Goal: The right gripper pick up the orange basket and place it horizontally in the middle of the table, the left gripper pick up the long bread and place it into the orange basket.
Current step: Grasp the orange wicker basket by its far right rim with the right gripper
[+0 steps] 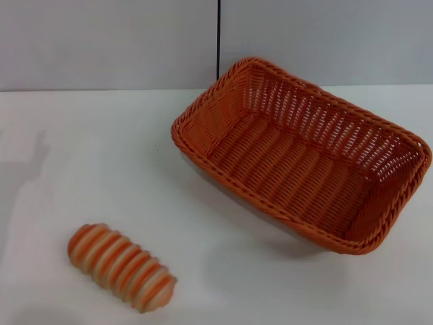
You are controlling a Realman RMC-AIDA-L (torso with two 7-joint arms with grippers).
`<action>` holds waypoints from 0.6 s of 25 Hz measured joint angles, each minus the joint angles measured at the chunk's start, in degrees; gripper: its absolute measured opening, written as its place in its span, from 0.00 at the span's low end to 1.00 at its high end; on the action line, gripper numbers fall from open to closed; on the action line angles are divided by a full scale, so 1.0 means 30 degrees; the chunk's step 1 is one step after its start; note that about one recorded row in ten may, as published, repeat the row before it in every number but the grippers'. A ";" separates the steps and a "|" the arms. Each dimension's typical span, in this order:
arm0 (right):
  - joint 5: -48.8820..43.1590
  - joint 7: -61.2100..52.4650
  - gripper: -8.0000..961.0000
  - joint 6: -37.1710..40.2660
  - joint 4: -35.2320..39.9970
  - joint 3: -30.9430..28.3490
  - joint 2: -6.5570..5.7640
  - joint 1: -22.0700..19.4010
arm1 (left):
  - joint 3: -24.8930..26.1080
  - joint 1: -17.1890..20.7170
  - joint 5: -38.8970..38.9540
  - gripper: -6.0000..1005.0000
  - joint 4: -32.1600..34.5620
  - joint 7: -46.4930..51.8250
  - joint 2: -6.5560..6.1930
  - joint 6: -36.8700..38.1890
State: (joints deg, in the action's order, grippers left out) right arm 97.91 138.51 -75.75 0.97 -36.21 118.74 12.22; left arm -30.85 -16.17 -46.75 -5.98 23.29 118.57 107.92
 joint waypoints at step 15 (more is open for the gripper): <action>-0.1460 -0.1606 0.62 0.0280 0.1310 0.0439 -0.0024 0.0024 | 0.0246 0.0031 -0.0045 0.83 0.0001 0.0057 0.0045 0.0001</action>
State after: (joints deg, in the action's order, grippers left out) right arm 93.53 133.69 -74.91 4.90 -34.89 118.67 12.29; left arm -30.11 -16.08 -46.89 -5.97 23.46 118.70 107.93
